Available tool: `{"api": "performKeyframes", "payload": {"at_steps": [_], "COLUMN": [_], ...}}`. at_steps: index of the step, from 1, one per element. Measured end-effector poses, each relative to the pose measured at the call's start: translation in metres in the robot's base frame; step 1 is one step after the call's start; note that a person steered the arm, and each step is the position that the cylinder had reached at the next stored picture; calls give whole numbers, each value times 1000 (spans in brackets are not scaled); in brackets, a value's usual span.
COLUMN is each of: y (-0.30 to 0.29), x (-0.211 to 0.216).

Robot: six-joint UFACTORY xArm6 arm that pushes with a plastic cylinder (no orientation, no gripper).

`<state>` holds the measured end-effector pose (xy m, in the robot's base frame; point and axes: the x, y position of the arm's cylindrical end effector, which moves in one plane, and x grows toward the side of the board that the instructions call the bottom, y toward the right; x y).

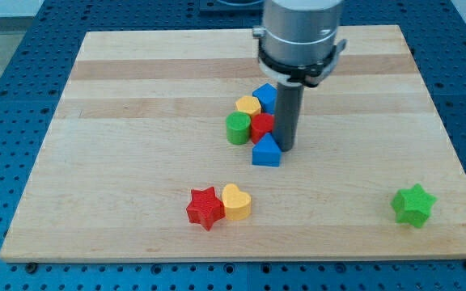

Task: Push blue cube below the yellow hexagon

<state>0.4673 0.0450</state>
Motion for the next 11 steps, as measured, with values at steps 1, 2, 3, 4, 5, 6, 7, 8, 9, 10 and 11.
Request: {"api": "performKeyframes", "payload": {"at_steps": [1,2,3,4,5,6,7,8,9,10,11], "y": [-16,-32,-46,-52,-52,-52,-50,-30,-34,-56,-74], "x": [12,25,34,37,37,37,36,14,-7,-20,-38]}}
